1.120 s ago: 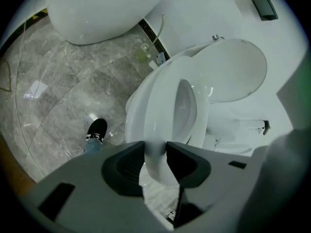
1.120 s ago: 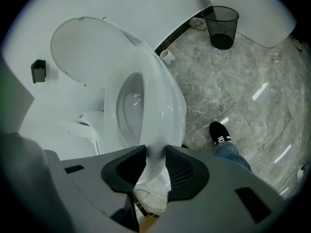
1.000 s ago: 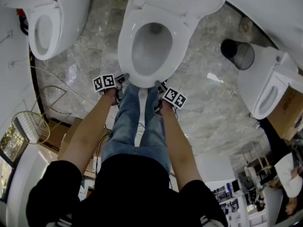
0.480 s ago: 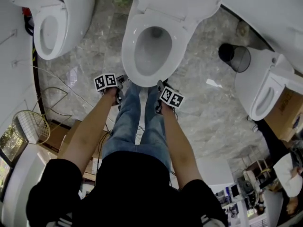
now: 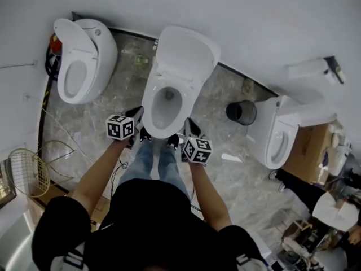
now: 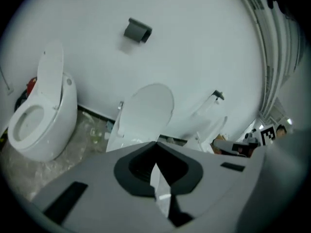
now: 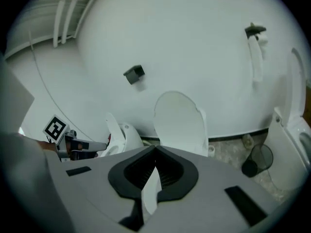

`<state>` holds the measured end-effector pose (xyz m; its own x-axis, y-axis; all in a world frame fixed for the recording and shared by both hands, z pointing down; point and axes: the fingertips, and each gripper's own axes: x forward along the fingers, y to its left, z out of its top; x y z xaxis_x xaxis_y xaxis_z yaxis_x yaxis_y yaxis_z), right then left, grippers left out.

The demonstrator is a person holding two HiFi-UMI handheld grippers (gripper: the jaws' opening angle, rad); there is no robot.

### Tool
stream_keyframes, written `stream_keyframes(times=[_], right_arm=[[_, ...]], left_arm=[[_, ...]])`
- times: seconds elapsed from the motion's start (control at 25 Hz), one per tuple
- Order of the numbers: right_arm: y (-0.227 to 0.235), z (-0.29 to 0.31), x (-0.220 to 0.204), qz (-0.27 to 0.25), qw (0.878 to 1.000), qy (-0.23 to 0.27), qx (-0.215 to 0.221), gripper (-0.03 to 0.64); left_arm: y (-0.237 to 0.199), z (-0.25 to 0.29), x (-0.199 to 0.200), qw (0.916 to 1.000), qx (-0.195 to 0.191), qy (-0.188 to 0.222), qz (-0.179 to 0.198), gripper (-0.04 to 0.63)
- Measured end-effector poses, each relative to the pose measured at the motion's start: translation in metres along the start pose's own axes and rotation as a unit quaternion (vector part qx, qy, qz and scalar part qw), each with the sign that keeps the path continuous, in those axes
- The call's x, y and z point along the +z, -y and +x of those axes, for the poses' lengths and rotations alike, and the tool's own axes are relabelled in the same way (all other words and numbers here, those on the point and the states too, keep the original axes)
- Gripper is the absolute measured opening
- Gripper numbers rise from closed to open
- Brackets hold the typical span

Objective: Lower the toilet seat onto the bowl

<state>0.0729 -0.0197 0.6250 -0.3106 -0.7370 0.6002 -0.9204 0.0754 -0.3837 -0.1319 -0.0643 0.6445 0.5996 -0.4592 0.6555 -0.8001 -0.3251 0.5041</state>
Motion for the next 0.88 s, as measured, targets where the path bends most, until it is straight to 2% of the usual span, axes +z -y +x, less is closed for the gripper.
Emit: stream_keyframes(times=[0.12, 0.24, 0.36, 0.48, 0.6, 0.68, 0.8, 0.88], right_arm=[[-0.011, -0.028, 0.07, -0.036, 0.997, 0.069, -0.003, 0.02], [-0.027, -0.071, 0.122, -0.068, 0.989, 0.132, -0.011, 0.02], [-0.05, -0.126, 0.158, -0.096, 0.976, 0.195, -0.02, 0.02], [-0.068, -0.179, 0.178, -0.101, 0.963, 0.248, -0.029, 0.02], [-0.082, -0.221, 0.189, -0.104, 0.951, 0.288, -0.036, 0.02], [-0.088, -0.245, 0.193, -0.113, 0.942, 0.313, -0.049, 0.02], [-0.091, -0.273, 0.199, -0.128, 0.926, 0.349, -0.071, 0.02], [-0.093, -0.281, 0.204, -0.138, 0.918, 0.363, -0.076, 0.018]], left_arm=[[0.04, -0.029, 0.072, 0.9955, -0.015, 0.087, 0.033, 0.006], [0.082, -0.075, 0.118, 0.9825, -0.019, 0.16, 0.094, 0.006], [0.126, -0.128, 0.142, 0.9609, -0.02, 0.219, 0.169, 0.006], [0.167, -0.179, 0.155, 0.9365, -0.032, 0.276, 0.214, 0.006], [0.199, -0.224, 0.164, 0.914, -0.036, 0.328, 0.236, 0.006], [0.214, -0.251, 0.168, 0.9025, -0.026, 0.357, 0.239, 0.006], [0.222, -0.276, 0.17, 0.8902, -0.007, 0.39, 0.235, 0.006], [0.224, -0.283, 0.172, 0.8849, -0.001, 0.401, 0.238, 0.006]])
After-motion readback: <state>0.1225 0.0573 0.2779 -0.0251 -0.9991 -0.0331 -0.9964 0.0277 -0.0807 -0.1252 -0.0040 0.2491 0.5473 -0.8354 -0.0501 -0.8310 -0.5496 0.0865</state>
